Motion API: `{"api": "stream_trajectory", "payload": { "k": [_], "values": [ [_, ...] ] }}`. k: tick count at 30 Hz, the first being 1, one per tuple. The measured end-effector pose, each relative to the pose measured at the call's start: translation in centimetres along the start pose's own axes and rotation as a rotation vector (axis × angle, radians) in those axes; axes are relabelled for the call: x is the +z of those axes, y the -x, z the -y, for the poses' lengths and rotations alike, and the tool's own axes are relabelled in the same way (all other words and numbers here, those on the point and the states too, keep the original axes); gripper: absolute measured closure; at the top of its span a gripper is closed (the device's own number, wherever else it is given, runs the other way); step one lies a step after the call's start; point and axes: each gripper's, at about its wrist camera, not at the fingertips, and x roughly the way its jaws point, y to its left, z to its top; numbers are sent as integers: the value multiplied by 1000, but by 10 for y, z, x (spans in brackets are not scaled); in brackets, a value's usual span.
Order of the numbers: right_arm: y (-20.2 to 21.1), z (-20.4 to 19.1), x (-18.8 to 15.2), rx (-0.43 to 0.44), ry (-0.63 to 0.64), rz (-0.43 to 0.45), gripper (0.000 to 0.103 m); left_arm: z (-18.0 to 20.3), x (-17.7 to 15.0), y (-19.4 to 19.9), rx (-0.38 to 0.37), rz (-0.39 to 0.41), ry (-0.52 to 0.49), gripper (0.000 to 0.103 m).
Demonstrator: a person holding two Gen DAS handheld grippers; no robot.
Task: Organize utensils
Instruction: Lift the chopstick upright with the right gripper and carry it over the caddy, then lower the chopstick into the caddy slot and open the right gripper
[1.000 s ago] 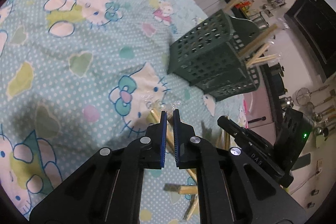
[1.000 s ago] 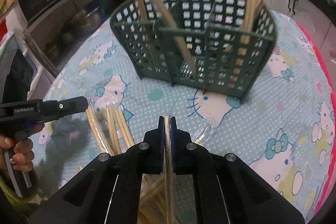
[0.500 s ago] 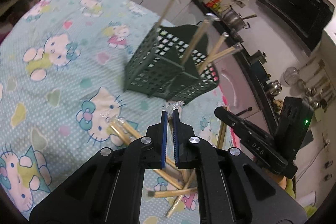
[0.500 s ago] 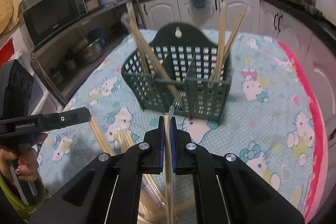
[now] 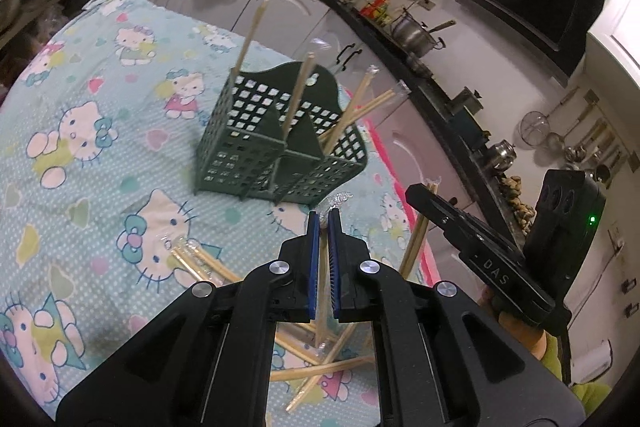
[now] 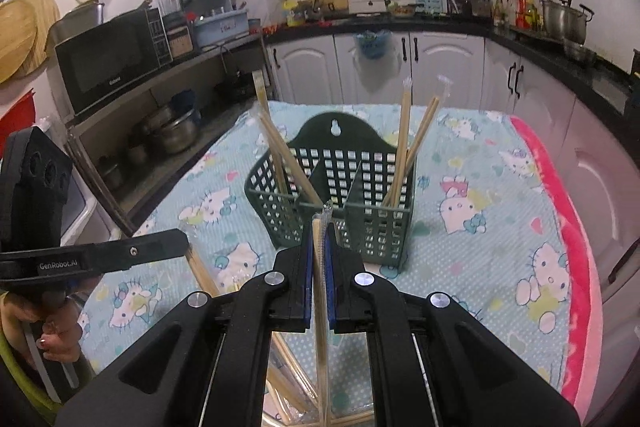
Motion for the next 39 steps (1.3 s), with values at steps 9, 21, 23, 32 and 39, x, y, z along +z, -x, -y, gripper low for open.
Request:
{"api": "stream_trajectory", "payload": {
  "k": [9, 21, 23, 32, 39],
  "values": [
    [20, -5, 9, -15, 17, 80, 98, 18, 4, -1, -17, 3, -39, 101],
    [44, -2, 24, -31, -2, 191, 98, 49, 27, 6, -49, 51, -108, 101],
    [48, -3, 28, -30, -5, 207, 98, 55, 32, 8, -52, 66, -118, 101],
    [62, -2, 51, -37, -10, 284, 98, 73, 57, 16, -48, 123, -160, 101],
    [68, -1, 72, -39, -13, 333, 98, 82, 78, 24, -41, 173, -182, 101]
  ]
}}
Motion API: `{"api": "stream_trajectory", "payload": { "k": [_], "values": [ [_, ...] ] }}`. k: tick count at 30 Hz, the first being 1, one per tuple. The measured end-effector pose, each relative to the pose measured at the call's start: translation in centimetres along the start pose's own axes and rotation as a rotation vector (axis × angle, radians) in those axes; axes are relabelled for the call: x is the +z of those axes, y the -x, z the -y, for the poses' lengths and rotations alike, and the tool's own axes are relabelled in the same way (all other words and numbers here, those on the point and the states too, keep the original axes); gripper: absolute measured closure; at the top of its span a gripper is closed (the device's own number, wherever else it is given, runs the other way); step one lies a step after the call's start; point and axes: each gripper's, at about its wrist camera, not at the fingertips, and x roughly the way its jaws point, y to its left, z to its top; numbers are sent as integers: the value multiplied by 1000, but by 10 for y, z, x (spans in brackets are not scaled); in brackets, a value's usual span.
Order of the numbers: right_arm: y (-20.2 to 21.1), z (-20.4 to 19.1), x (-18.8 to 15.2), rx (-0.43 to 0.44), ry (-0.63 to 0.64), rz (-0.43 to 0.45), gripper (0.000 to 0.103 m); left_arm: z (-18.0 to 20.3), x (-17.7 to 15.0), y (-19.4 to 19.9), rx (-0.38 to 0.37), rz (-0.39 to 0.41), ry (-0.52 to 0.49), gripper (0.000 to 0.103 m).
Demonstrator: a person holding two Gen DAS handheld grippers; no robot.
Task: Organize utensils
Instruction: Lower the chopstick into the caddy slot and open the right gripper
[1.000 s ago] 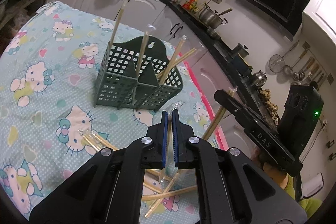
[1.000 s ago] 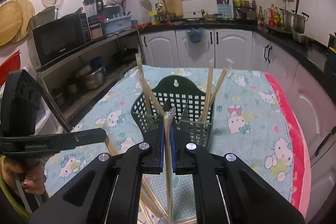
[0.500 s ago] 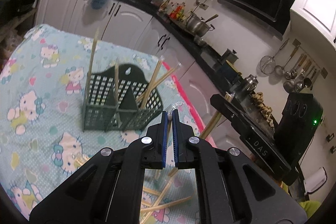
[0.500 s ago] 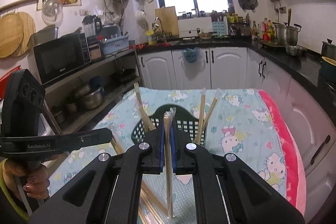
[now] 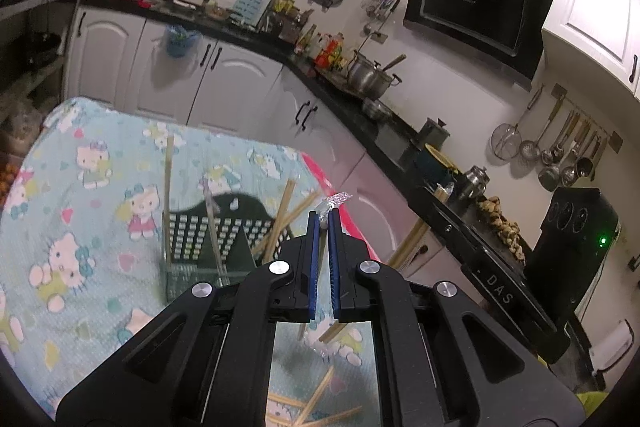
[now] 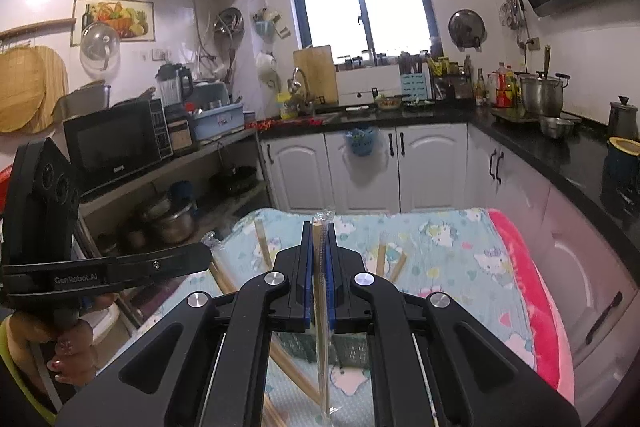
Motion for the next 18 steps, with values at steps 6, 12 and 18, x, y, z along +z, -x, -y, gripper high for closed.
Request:
{"api": "stream_trajectory", "payload": {
  "k": [6, 12, 18],
  "values": [
    [-5, -1, 23, 13, -3, 54, 98, 4, 23, 6, 24, 47, -20, 101],
    [-13, -3, 41, 15, 17, 83, 98, 0, 43, 11, 49, 95, -9, 101],
    [-21, -4, 50, 17, 33, 104, 98, -4, 62, 13, 82, 140, -17, 101]
  ]
}}
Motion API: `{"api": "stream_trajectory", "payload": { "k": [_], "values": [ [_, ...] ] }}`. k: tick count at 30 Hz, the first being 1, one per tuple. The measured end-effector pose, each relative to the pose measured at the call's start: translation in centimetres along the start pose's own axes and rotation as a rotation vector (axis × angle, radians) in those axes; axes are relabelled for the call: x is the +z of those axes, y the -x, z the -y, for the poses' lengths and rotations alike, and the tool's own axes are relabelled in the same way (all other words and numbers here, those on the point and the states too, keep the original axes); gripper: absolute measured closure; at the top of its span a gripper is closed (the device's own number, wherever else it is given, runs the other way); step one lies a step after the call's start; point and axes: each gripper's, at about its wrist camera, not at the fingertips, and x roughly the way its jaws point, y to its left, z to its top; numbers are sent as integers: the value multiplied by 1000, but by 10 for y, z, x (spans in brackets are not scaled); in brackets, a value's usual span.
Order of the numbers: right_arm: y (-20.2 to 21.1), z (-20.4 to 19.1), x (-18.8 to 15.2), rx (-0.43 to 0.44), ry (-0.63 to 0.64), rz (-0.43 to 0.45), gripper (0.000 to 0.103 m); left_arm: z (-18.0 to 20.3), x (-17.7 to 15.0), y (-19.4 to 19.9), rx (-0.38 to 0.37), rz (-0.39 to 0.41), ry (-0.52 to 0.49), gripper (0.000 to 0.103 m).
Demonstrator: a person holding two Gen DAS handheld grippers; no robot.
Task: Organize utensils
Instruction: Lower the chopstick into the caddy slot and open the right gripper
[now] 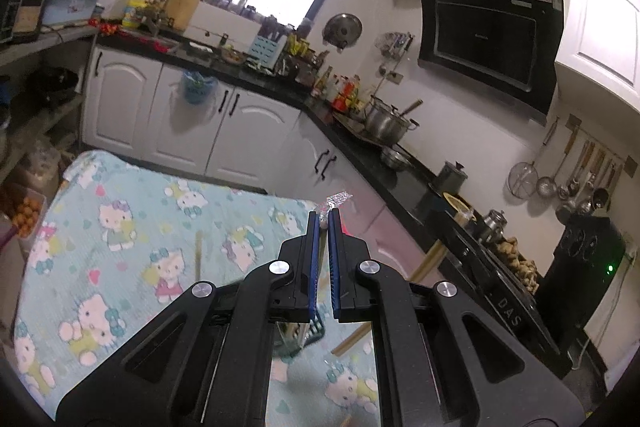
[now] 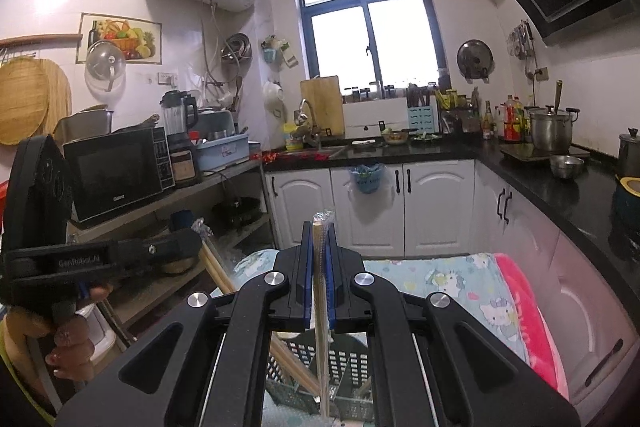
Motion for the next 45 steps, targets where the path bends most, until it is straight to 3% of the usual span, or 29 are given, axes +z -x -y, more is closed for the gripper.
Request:
{"api": "stream_trajectory", "payload": {
  "k": [9, 24, 45],
  "values": [
    [-11, 6, 2, -11, -10, 34, 98, -6, 9, -4, 58, 38, -27, 101],
    [-41, 20, -18, -53, 0, 86, 98, -16, -11, -30, 107, 28, -39, 101],
    [-70, 29, -59, -111, -3, 61, 97, -28, -46, -58, 103, -40, -37, 101]
  ]
}}
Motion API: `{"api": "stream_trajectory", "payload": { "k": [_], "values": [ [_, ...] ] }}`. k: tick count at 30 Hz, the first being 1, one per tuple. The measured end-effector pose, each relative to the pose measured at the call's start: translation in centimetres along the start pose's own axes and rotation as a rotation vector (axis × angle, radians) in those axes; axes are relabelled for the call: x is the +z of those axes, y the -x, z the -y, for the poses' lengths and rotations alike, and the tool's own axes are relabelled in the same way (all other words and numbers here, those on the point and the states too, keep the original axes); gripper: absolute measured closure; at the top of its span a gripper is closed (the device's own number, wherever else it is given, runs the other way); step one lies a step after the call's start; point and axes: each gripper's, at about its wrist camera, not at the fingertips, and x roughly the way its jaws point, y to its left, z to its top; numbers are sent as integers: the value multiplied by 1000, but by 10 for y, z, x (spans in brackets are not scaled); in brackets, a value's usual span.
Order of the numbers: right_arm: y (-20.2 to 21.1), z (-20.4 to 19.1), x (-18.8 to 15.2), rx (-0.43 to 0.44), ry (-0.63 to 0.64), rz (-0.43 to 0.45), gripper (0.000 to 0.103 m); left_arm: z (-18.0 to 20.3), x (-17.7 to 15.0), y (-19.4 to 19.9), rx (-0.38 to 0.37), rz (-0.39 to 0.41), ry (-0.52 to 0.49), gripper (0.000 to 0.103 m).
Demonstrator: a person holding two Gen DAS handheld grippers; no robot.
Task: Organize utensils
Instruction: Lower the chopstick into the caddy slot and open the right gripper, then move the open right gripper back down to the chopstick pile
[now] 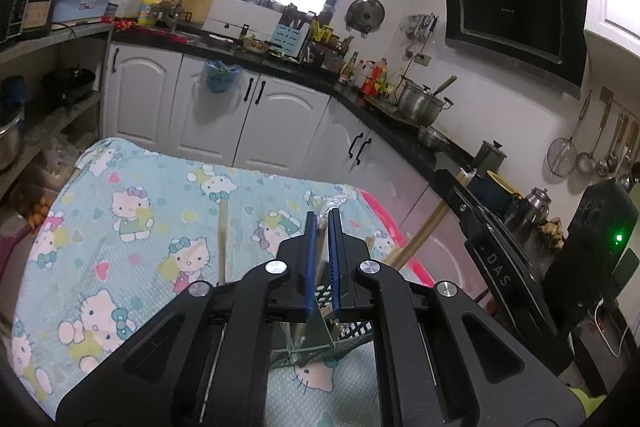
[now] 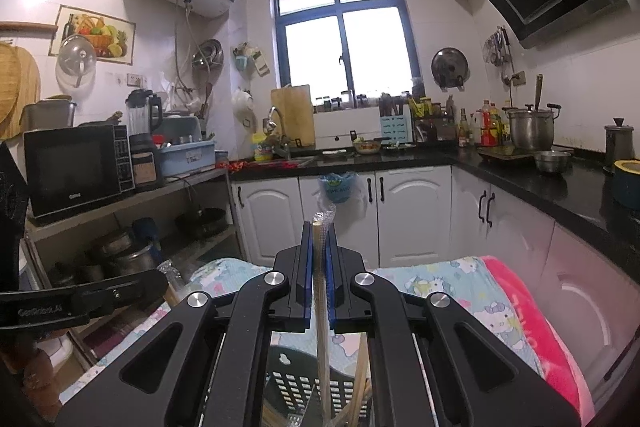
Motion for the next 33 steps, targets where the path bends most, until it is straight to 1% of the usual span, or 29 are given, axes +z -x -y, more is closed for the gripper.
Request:
{"api": "stream_trajectory", "payload": {
  "k": [2, 3, 4, 6, 8, 9, 10, 12, 14, 15, 17, 18, 20, 21, 22, 25, 33],
  "values": [
    [-2, 1, -4, -9, -7, -21, 94, -3, -3, -2, 4, -12, 4, 101],
    [-3, 2, -6, -10, -12, -30, 91, -4, -4, -3, 6, -18, 5, 101],
    [-3, 2, -7, -8, -15, -36, 86, -6, -5, -4, 10, -26, 8, 100],
    [-1, 3, -10, -8, -26, -49, 81, -9, -7, -3, 14, -32, 15, 97],
    [1, 4, -13, -11, -29, -62, 80, -12, -8, 0, 16, -32, 27, 81],
    [3, 5, -14, -12, -30, -67, 77, -14, -8, 2, 11, -32, 36, 76],
    [5, 6, -16, -12, -34, -76, 70, -15, -9, 4, 9, -30, 40, 72],
    [10, 8, -17, -4, -55, -85, 59, -16, -9, 9, 11, -24, 45, 67],
    [16, 11, -20, 6, -78, -91, 58, -18, -9, 16, 11, -17, 51, 52],
    [19, 11, -20, 7, -80, -96, 57, -18, -10, 20, 10, -15, 54, 48],
    [24, 12, -21, 1, -82, -104, 55, -18, -11, 26, 11, -7, 53, 37],
    [28, 12, -22, -1, -86, -108, 53, -18, -12, 29, 13, -3, 53, 33],
    [33, 13, -22, 0, -94, -120, 52, -18, -14, 37, 15, 5, 53, 17],
    [36, 13, -22, -3, -97, -126, 51, -19, -14, 39, 12, 5, 55, 13],
    [39, 13, -22, -3, -99, -132, 49, -19, -15, 42, 11, 4, 56, 11],
    [48, 11, -22, 0, -96, -150, 43, -19, -19, 50, 23, 3, 59, 11],
    [65, 0, -28, 8, -60, -196, 37, -22, -31, 63, 52, -19, 57, 11]
  ]
}}
